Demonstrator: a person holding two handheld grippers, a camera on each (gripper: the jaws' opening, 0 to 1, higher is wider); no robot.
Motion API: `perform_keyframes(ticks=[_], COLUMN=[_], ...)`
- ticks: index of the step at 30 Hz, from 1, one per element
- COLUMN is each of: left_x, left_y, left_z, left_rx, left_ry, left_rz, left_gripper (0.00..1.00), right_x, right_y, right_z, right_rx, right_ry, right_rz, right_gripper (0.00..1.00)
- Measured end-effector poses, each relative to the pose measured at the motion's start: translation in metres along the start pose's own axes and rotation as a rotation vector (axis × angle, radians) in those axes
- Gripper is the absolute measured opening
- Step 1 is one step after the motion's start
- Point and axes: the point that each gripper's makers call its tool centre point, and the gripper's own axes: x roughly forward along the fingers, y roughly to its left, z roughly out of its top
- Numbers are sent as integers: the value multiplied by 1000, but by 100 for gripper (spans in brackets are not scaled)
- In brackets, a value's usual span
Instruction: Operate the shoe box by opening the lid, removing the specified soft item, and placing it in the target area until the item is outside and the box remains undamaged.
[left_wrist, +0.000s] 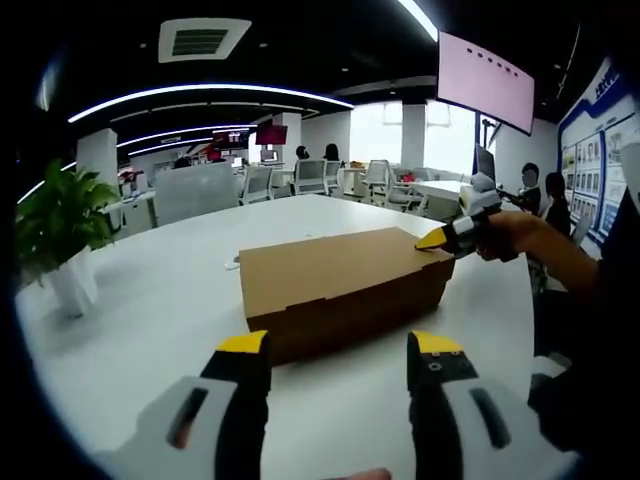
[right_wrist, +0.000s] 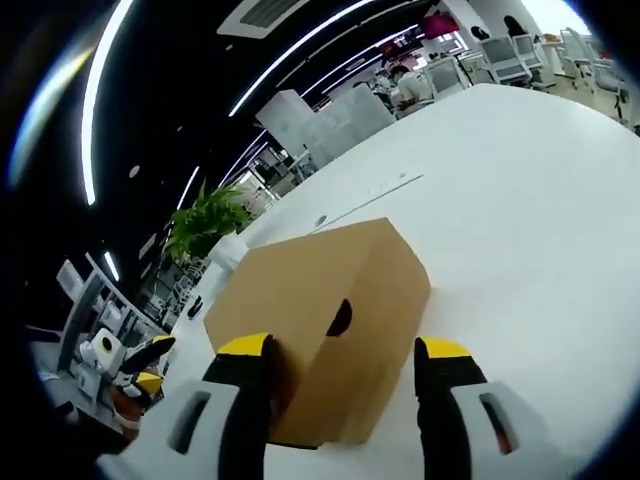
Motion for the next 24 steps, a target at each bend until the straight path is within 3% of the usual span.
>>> perform_keyframes(ticks=[3, 8, 17, 24], left_x=[0, -1, -2, 6], left_y=[-2, -4, -10, -14], left_z=[0, -4, 2, 1], left_rx=[-7, 10, -12, -19], left_ry=[-3, 7, -35, -23], left_rz=[-2, 13, -24, -63], left_gripper=[56, 56, 56, 56], right_x=[1, 2, 2, 1], right_y=[6, 5, 8, 14], right_z=[-4, -5, -9, -12], right_rx=[51, 74, 155, 180], right_ry=[21, 28, 71, 97], right_rz=[48, 60, 89, 100], right_gripper=[52, 52, 51, 51])
